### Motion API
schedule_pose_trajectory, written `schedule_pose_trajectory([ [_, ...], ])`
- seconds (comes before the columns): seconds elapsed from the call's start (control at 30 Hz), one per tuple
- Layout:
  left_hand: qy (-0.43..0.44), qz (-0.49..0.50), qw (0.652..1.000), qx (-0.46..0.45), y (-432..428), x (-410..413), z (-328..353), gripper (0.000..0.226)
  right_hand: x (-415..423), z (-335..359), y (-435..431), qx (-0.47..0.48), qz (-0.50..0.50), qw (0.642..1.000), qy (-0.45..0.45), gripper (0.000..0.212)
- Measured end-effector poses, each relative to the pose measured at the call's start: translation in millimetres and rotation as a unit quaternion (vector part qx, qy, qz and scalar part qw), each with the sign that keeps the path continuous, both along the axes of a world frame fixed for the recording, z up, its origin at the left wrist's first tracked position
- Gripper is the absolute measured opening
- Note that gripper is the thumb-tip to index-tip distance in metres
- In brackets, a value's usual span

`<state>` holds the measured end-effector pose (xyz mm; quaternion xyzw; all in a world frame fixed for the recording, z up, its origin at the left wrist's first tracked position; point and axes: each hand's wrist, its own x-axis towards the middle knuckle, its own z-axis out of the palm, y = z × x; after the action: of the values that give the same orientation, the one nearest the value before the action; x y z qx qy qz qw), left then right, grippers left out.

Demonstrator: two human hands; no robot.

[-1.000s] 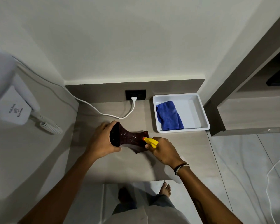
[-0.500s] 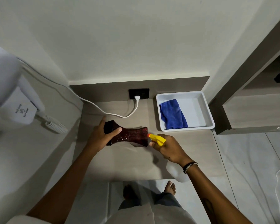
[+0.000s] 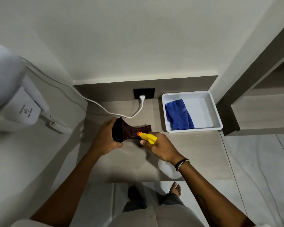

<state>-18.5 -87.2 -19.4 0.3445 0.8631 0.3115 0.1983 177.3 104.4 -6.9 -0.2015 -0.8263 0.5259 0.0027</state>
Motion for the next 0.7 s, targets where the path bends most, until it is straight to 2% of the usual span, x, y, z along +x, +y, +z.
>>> schedule_pose_trajectory([
  [0.2, 0.001, -0.025, 0.999, -0.024, 1, -3, -1, 0.11, 4, -4, 10, 0.026, -0.023, 0.998, -0.052, 0.039],
  [0.3, 0.015, -0.016, 0.999, -0.031, 3, -2, 5, 0.101, 12, -12, 18, 0.051, -0.051, 0.995, -0.07, 0.023],
  [0.37, 0.005, 0.002, 0.999, -0.039, 3, -2, 6, 0.092, 18, -13, 23, 0.063, -0.063, 0.993, -0.074, 0.021],
  [0.5, -0.095, 0.103, 0.989, -0.049, 2, -1, 0, 0.075, 27, -11, 31, 0.068, -0.066, 0.993, -0.075, 0.034],
  [0.63, -0.214, 0.192, 0.956, -0.052, 4, -2, -8, 0.085, 34, -14, 33, 0.06, -0.066, 0.993, -0.073, 0.017],
  [0.7, -0.28, 0.233, 0.93, -0.053, 3, -1, -13, 0.09, 36, -15, 30, 0.048, -0.067, 0.994, -0.071, 0.023],
])
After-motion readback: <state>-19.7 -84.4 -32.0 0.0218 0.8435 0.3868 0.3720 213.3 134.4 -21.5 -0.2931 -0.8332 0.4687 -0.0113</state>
